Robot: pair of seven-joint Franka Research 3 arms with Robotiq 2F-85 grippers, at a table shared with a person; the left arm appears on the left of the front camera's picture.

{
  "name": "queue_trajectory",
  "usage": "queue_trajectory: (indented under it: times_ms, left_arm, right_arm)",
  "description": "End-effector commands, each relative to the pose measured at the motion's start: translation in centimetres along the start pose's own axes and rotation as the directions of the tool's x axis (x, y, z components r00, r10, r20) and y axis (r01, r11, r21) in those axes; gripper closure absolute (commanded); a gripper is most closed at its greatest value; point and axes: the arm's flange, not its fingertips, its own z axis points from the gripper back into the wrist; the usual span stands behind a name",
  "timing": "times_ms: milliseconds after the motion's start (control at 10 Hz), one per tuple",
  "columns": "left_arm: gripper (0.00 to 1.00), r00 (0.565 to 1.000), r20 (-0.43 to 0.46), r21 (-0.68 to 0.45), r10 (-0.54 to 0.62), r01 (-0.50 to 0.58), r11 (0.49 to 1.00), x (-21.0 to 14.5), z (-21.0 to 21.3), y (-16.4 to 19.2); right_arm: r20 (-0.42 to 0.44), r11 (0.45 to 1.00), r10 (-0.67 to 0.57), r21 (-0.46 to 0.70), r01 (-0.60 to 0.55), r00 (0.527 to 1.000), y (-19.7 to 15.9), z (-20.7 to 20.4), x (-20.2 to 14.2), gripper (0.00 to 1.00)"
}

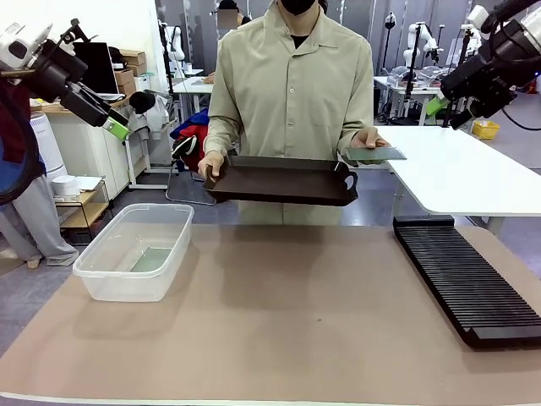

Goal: Sort PCBs into racks and boxes based on the side picked up.
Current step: Pick up the Blank PCB handed by the Human.

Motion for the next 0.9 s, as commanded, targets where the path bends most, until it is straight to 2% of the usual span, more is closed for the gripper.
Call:
queue_trajectory:
  times_ms: [0, 100, 200, 400, 700, 800]
  left_arm:
    - [0.0, 1.0, -0.001, -0.008, -0.014, 0.014, 1.0, -0.1, 0.0, 0.0]
    - [0.0, 1.0, -0.001, -0.008, -0.014, 0.014, 1.0, -0.1, 0.0, 0.0]
    - [0.0, 1.0, -0.001, -0.008, -0.014, 0.014, 1.0, -0.1, 0.0, 0.0]
    - [0.0, 1.0, -0.001, -0.008, -0.014, 0.014, 1.0, -0.1, 0.0, 0.0]
    - [0.0, 1.0, -0.001, -0.008, -0.014, 0.014, 1.0, -0.1, 0.0, 0.0]
    - [0.0, 1.0, -0.001, -0.008, -0.014, 0.014, 1.0, -0.1, 0.0, 0.0]
  right_arm:
    - [0.014, 0.984, -0.142, 0.111, 0.14, 0.99, -1.3, 0.2, 1.6, 0.0]
    - [0.006, 0.963, -0.191, 0.197, 0.186, 0.982, -2.7, -0.2, 1.9, 0.0]
    - [0.021, 0.947, -0.229, 0.235, 0.218, 0.973, -4.1, -1.0, 2.0, 0.0]
    - [-0.014, 0.886, -0.333, 0.339, 0.317, 0.943, -6.9, -2.9, 2.2, 0.0]
    - [-0.089, 0.819, -0.417, 0.396, 0.416, 0.905, -9.5, -5.3, 2.0, 0.0]
    - [-0.094, 0.828, -0.407, 0.381, 0.411, 0.908, -9.8, -6.1, 1.8, 0.0]
